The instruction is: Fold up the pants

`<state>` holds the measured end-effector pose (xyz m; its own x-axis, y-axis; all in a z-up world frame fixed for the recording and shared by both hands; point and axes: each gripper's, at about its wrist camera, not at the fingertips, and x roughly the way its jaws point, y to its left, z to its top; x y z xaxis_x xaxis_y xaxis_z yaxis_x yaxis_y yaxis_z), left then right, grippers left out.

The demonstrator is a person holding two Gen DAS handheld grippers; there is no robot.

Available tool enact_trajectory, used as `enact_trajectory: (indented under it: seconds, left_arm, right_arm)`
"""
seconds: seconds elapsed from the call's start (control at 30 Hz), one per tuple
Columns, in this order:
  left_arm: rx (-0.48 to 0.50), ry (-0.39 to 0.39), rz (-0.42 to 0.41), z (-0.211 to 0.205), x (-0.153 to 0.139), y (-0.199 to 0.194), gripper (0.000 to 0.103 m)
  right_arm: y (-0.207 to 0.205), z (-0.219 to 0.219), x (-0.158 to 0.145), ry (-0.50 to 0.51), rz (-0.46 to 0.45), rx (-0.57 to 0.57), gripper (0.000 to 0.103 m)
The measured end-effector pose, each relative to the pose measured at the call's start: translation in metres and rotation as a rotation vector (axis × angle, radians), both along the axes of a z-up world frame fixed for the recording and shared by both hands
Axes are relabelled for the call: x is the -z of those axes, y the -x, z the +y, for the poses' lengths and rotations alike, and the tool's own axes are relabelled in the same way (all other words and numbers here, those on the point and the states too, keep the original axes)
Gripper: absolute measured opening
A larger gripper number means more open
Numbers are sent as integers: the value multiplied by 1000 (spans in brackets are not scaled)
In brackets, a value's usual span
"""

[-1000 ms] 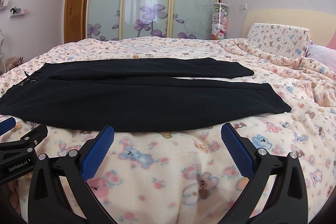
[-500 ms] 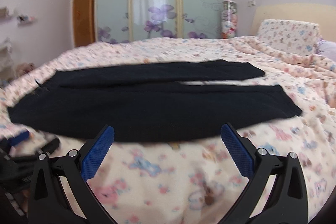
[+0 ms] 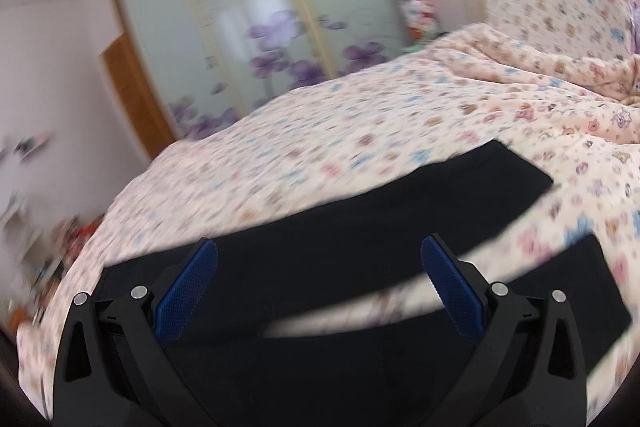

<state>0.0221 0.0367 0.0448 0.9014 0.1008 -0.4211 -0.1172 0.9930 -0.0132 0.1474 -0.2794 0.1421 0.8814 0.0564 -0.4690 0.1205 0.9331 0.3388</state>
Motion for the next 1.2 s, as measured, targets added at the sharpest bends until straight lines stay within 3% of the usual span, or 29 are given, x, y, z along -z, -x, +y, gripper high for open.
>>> enact_trajectory:
  seconds: [0.1,0.17,0.23,0.3,0.47,0.67,0.77,0.8,0.93,1.03,1.2]
  left_arm:
    - [-24,-1,22,4,1,-9,101]
    - [-31,-4,49,5,4,-17,101]
    - [-35,-1,58,8,4,-24,101]
    - [-45,-10,59,8,5,-29,101]
    - [-49,-43,47,2,9,-28,101]
    - [-15,-78,35,-7,10,-26,101]
    - [10,-78,37,-8,10,-26,101]
    - [14,-77,38,-9,11,-26,101]
    - [17,-78,46,-11,11,-27,101]
    - [8,-72,50,-8,12,-26,101]
    - [0,-17,47,5,11,-22,101]
  right_arm:
    - [-59,-26,9,-24,68,108,102]
    - [-99,-40,24,-23,139,190,96]
    - [-132,-53,39,-35,211,252,72]
    - [-158,-65,56,-55,285,325,61]
    - [-195,-88,87,-102,403,532,61]
    - [-221,-77,91,67,425,618,64]
    - [-227,-76,102,126,478,610,58]
    - [-224,-77,106,122,478,602,41]
    - [-205,-89,109,-29,424,575,14]
    - [-185,-96,103,-140,375,555,6]
    - [-146,-104,92,-292,273,501,3]
